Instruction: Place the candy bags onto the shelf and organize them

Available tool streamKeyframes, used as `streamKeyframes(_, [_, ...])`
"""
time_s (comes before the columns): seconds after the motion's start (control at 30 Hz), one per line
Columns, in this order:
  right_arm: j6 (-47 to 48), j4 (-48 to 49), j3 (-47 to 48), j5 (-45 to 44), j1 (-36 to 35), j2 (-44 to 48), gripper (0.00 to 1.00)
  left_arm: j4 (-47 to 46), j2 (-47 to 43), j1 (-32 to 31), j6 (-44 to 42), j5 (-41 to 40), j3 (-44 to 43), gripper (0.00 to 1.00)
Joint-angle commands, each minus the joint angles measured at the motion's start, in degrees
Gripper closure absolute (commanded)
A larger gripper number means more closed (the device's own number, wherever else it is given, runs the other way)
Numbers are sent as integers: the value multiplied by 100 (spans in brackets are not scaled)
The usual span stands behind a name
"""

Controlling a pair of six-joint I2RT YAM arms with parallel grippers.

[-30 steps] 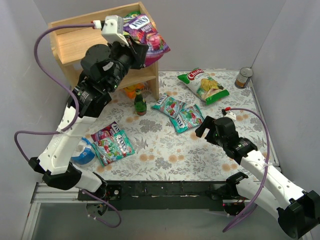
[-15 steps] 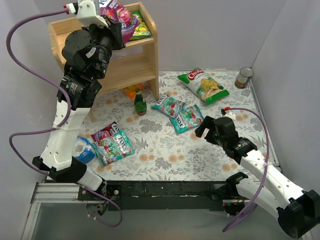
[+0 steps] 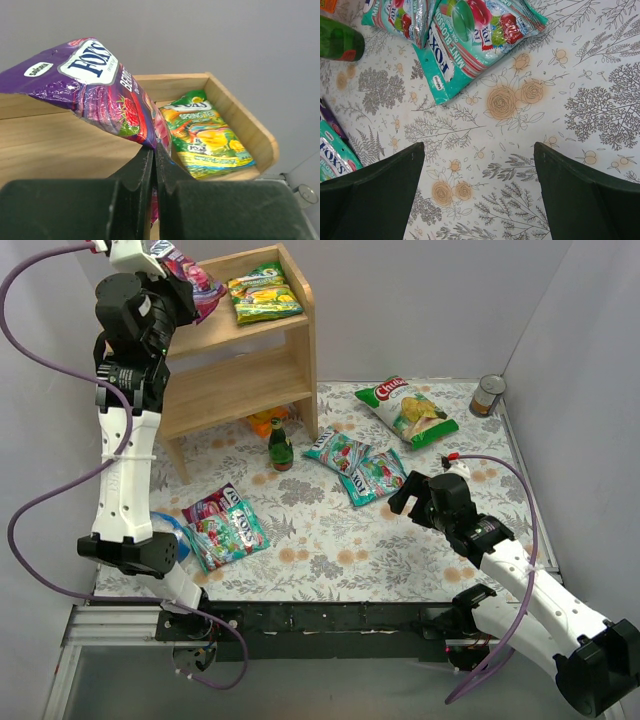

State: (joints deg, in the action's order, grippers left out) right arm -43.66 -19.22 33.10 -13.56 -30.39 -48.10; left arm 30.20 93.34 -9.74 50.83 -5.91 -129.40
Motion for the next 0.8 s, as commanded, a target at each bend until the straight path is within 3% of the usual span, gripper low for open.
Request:
streamKeyframes(0.0, [42,235,38,11,7,-24,2,21,-88,593,331,1914,-103,100])
streamKeyframes(0.13, [33,270,30,55,-2,-51,2,-172,-211,1376,682,3076,354,100])
streamKeyframes(0.3, [15,340,12,169,7,-112,2,-137,157,2386,1243,4623,302,100])
streamKeyframes(0.43, [24,358,3,205,7,-130,2,-93,606,2687,1447,5704,13,100])
streamKeyframes(0.77, [-11,393,-67,222,7,-130,2,83,984,2696,1764,5961,-173,99])
